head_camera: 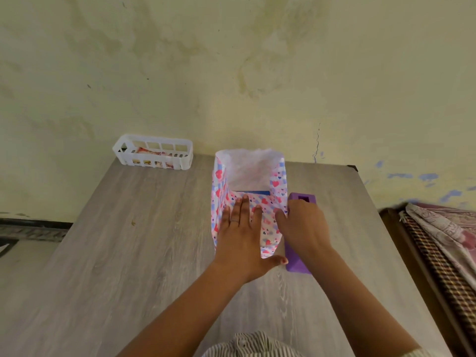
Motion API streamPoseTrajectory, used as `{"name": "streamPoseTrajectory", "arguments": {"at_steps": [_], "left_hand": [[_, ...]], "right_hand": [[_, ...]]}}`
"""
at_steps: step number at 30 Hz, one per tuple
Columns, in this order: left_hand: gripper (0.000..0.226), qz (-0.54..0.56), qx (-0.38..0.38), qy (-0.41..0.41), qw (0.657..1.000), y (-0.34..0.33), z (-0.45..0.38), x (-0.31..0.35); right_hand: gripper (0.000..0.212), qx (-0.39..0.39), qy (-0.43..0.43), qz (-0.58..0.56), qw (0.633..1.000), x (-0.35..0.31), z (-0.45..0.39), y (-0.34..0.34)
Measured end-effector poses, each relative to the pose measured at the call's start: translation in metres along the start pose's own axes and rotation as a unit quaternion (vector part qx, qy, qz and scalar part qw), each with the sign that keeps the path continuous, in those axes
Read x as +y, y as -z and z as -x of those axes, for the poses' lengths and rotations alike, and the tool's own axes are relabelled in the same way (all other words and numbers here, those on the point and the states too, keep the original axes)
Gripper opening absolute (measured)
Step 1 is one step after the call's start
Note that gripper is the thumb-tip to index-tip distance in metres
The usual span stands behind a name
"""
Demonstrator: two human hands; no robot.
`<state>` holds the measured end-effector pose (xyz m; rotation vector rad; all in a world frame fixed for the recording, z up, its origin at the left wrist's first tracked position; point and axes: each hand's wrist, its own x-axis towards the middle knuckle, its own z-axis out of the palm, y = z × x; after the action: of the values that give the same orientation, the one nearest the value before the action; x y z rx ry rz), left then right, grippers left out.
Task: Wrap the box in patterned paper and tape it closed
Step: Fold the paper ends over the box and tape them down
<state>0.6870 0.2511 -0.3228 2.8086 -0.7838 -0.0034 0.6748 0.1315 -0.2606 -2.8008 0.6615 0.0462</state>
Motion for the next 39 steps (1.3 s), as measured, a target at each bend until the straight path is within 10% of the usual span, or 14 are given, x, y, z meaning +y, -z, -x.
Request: {"name": "streamPoseTrajectory", "arguments": {"at_steps": [4, 8, 15, 28, 32, 36, 39], "left_hand": [[0.118, -0.013, -0.002, 0.015, 1.0, -0.001, 0.001, 0.0], [0.114, -0.012, -0.016, 0.019, 1.0, 0.001, 0.0, 0.001], [0.111, -0.022, -0.008, 0.019, 1.0, 0.002, 0.001, 0.003], [0.115, -0.002, 0.003, 0.029, 1.0, 0.007, 0.002, 0.008], [0.114, -0.002, -0.065, 0.025, 0.998, 0.015, 0.0, 0.001], [0.087, 0.035, -0.11, 0.002, 0.993, 0.048, -0.007, -0.008], [0.064, 0.067, 0.0, -0.017, 0.998, 0.081, -0.016, -0.009]], "right_hand": [[0.021, 0.071, 0.084, 0.131, 0.985, -0.005, 0.008, 0.021], [0.04, 0.149, 0.059, -0.071, 0.985, 0.008, 0.005, 0.032], [0.056, -0.076, -0.014, -0.119, 0.99, 0.018, 0.013, -0.01], [0.033, 0.017, -0.004, -0.077, 0.997, 0.009, 0.009, -0.023], [0.037, 0.12, 0.074, -0.224, 0.964, 0.02, 0.027, -0.018], [0.015, 0.305, 0.278, -0.102, 0.905, 0.04, 0.049, -0.019], [0.024, 0.236, 0.371, 0.017, 0.898, 0.044, 0.056, -0.036]]}}
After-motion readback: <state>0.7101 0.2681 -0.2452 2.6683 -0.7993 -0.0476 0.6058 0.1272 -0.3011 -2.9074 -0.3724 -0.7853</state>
